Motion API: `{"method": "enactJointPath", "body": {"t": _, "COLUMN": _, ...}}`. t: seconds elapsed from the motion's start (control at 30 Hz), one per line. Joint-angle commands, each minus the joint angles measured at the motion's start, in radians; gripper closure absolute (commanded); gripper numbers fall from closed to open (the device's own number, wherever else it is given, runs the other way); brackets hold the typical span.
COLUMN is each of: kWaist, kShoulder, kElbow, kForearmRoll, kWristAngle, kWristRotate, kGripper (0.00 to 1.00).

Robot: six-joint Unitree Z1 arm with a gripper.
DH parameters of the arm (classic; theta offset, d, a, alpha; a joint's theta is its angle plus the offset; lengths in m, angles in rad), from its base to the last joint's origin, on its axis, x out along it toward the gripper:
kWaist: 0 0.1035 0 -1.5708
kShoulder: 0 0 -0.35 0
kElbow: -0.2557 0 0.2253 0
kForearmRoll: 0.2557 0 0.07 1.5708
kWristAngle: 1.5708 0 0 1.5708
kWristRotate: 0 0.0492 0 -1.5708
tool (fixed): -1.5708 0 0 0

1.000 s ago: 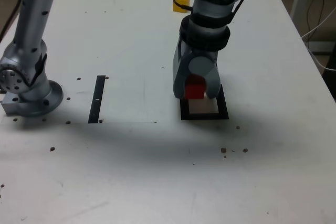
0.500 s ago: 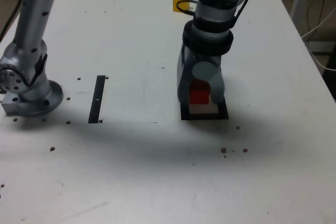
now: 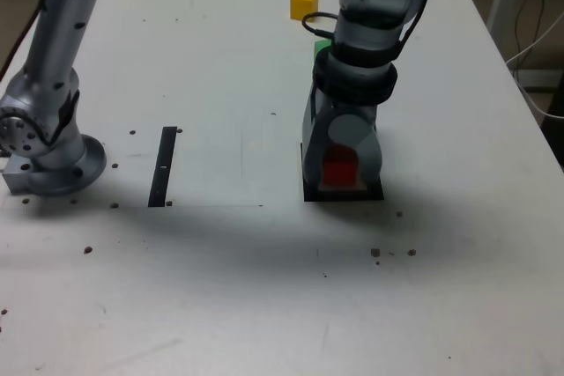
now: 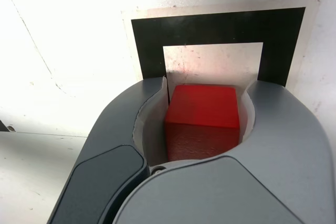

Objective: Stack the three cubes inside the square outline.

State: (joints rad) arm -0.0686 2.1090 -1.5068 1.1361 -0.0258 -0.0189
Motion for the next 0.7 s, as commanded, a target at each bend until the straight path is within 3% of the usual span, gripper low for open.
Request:
{"method": "enactJointPath", "body": {"t": 0.0, "kWaist": -0.002, "kShoulder": 0.0, "kElbow": 0.013, "kForearmRoll": -0.016, "kWristAngle": -0.004, "kWristRotate": 0.006, "kGripper": 0.39}}
{"method": "enactJointPath", "body": {"t": 0.13, "kWaist": -0.002, "kShoulder": -0.014, "kElbow": 0.048, "kForearmRoll": -0.065, "kWristAngle": -0.009, "kWristRotate": 0.018, "kGripper": 0.15}}
{"method": "enactJointPath", "body": {"t": 0.23, "kWaist": -0.002, "kShoulder": -0.02, "kElbow": 0.062, "kForearmRoll": -0.087, "kWristAngle": -0.01, "kWristRotate": 0.019, "kGripper": 0.06}}
{"method": "enactJointPath", "body": {"t": 0.47, "kWaist": -0.002, "kShoulder": -0.032, "kElbow": 0.071, "kForearmRoll": -0.099, "kWristAngle": -0.006, "kWristRotate": 0.018, "kGripper": 0.01}}
{"method": "enactJointPath", "body": {"t": 0.67, "kWaist": 0.005, "kShoulder": -0.091, "kElbow": 0.072, "kForearmRoll": -0.056, "kWristAngle": 0.036, "kWristRotate": 0.001, "kGripper": 0.01}}
